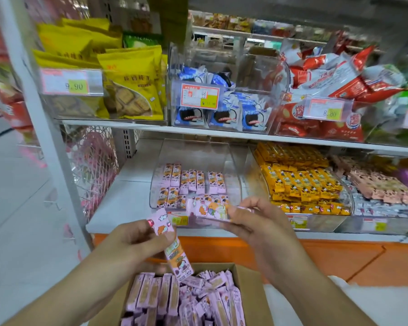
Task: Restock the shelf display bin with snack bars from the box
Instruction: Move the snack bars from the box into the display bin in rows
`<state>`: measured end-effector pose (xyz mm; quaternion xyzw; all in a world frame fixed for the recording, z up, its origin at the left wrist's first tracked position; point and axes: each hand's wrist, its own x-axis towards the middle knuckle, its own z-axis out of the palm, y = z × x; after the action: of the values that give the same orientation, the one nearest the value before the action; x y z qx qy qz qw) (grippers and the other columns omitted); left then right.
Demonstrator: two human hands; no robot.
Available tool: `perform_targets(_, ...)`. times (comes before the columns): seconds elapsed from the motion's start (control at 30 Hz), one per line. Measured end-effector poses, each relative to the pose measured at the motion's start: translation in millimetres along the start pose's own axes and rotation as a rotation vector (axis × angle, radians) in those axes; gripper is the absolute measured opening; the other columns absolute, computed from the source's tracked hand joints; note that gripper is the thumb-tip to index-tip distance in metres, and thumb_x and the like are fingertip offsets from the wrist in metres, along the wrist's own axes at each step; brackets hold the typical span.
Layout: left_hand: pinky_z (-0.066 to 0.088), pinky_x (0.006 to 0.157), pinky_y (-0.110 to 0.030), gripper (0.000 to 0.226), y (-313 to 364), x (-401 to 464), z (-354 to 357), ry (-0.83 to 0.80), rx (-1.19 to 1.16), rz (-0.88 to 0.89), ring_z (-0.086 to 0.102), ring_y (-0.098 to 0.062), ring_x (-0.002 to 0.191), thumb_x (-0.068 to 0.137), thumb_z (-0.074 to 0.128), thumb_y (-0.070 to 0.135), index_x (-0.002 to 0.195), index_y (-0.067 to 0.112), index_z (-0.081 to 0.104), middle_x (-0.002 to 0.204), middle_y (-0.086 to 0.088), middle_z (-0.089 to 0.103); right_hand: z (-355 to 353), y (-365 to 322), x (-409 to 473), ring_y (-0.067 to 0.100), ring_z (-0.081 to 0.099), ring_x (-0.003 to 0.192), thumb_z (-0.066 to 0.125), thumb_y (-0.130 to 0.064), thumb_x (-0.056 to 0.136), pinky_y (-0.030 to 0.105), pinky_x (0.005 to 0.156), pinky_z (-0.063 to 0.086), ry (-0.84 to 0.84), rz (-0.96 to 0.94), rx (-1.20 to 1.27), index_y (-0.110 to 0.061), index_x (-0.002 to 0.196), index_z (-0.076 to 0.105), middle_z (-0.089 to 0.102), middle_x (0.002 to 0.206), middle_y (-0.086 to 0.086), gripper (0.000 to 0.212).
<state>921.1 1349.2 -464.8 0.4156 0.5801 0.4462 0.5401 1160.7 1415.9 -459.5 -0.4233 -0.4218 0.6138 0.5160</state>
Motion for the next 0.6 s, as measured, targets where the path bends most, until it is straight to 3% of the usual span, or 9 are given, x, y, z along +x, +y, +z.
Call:
perform_targets(0.1, 0.064, 0.081, -0.052, 0.036, 6, 8, 3, -0.003, 0.05, 0.029, 0.074, -0.046, 0.082, 0.085, 0.08, 0.019, 0.118, 0.007, 0.068, 0.101, -0.028, 0.073, -5, -2, 4, 0.025, 0.075, 0.091, 0.074, 0.009, 0.087, 0.039, 0.084, 0.064, 0.064, 0.04, 0.035, -0.001, 0.086, 0.059, 0.066, 0.077, 0.011, 0.018)
perform_targets(0.2, 0.061, 0.077, -0.034, 0.049, 24, 30, 11, 0.025, 0.185, 0.123, 0.077, -0.025, 0.083, 0.084, 0.08, 0.033, 0.124, 0.022, 0.054, 0.09, -0.014, 0.077, -9, -13, 21, 0.018, 0.076, 0.085, 0.077, -0.002, 0.088, 0.034, 0.076, 0.06, 0.124, -0.025, -0.169, -0.009, 0.083, 0.072, 0.077, 0.088, 0.003, 0.01)
perform_targets(0.27, 0.056, 0.066, -0.02, 0.042, 42, 55, 23, 0.058, 0.243, 0.17, 0.075, -0.018, 0.076, 0.087, 0.079, 0.035, 0.118, 0.026, 0.052, 0.092, -0.009, 0.078, -14, -19, 39, 0.015, 0.07, 0.083, 0.079, -0.014, 0.09, 0.032, 0.072, 0.049, 0.167, -0.099, -0.343, -0.017, 0.08, 0.075, 0.077, 0.085, -0.007, 0.011)
perform_targets(0.3, 0.056, 0.061, -0.022, 0.035, 49, 72, 30, 0.066, 0.241, 0.192, 0.073, -0.02, 0.071, 0.089, 0.079, 0.031, 0.114, 0.023, 0.056, 0.092, -0.01, 0.078, -18, -19, 48, 0.014, 0.067, 0.082, 0.08, -0.019, 0.09, 0.032, 0.071, 0.046, 0.189, -0.121, -0.396, -0.019, 0.079, 0.075, 0.076, 0.084, -0.009, 0.012)
perform_targets(0.4, 0.058, 0.066, -0.049, 0.027, 55, 140, 47, 0.115, 0.305, 0.283, 0.068, -0.025, 0.07, 0.086, 0.084, 0.027, 0.1, 0.016, 0.063, 0.094, -0.014, 0.071, -29, -10, 73, 0.021, 0.061, 0.073, 0.081, -0.028, 0.088, 0.04, 0.065, 0.046, 0.289, -0.146, -0.446, -0.021, 0.077, 0.073, 0.072, 0.081, 0.0, 0.015)
perform_targets(0.47, 0.056, 0.066, -0.046, 0.03, 49, 189, 55, 0.151, 0.39, 0.302, 0.066, -0.025, 0.073, 0.085, 0.085, 0.028, 0.097, 0.015, 0.06, 0.091, -0.01, 0.07, -36, -6, 86, 0.028, 0.064, 0.074, 0.081, -0.03, 0.089, 0.048, 0.069, 0.052, 0.333, -0.16, -0.449, -0.021, 0.077, 0.073, 0.072, 0.078, 0.002, 0.017)
perform_targets(0.6, 0.045, 0.062, -0.033, 0.03, 33, 268, 69, 0.247, 0.665, 0.313, 0.063, -0.026, 0.072, 0.084, 0.084, 0.034, 0.088, 0.017, 0.059, 0.074, -0.003, 0.068, -47, -3, 105, 0.017, 0.069, 0.069, 0.078, -0.03, 0.092, 0.031, 0.063, 0.051, 0.311, -0.196, -0.411, -0.017, 0.081, 0.071, 0.072, 0.078, -0.001, 0.018)
